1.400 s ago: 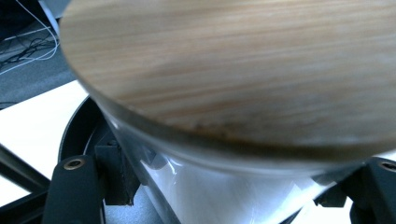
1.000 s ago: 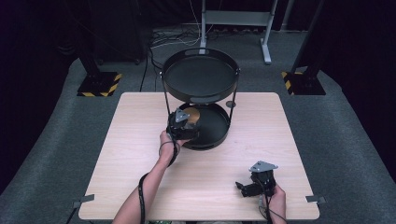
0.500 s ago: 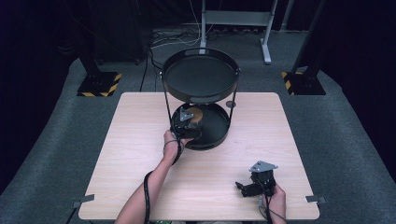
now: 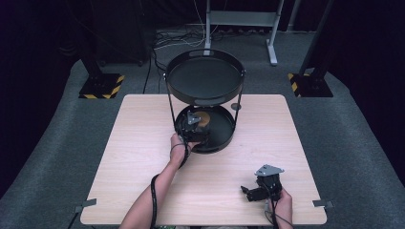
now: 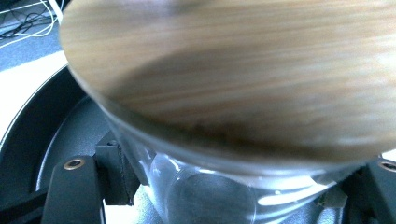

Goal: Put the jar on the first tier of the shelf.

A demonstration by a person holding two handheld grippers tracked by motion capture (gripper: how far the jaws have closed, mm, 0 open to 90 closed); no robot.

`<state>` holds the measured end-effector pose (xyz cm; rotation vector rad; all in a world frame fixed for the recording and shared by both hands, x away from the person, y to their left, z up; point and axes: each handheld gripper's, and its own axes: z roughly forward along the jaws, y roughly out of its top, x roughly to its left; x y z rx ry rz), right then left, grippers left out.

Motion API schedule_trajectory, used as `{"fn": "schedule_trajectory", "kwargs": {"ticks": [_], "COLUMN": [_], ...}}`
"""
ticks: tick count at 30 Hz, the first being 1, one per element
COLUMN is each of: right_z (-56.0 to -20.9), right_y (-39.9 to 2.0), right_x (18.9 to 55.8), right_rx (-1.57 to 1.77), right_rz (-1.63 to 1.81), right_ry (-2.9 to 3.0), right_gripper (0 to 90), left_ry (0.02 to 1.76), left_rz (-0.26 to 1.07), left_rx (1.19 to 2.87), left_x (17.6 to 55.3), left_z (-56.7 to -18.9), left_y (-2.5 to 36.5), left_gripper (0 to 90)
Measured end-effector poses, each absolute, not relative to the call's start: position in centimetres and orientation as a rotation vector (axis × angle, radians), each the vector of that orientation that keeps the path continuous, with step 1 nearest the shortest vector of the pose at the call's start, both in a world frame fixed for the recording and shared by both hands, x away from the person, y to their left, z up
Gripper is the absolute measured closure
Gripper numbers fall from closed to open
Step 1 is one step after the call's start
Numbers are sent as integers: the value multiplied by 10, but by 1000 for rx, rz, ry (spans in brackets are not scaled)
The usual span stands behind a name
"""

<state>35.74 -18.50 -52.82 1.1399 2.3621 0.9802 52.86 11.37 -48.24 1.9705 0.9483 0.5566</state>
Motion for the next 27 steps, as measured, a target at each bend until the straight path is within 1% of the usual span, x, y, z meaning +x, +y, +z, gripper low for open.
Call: {"fn": "schedule_trajectory", "kwargs": {"ticks": [8, 27], "right_z": [-528, -528], "right_y": [-185, -185], "right_x": [357, 357], "right_rx": [1139, 1139], "right_rz": [980, 980], "right_ry": [2363, 2363], "right_gripper": [0, 0], "left_ry": [961, 952], "left_rz": [542, 535], "left_rx": [1956, 1979], "left_x": [532, 534], "left_z": [-490, -489], "left_y": [114, 114], "left_gripper": [262, 261]}}
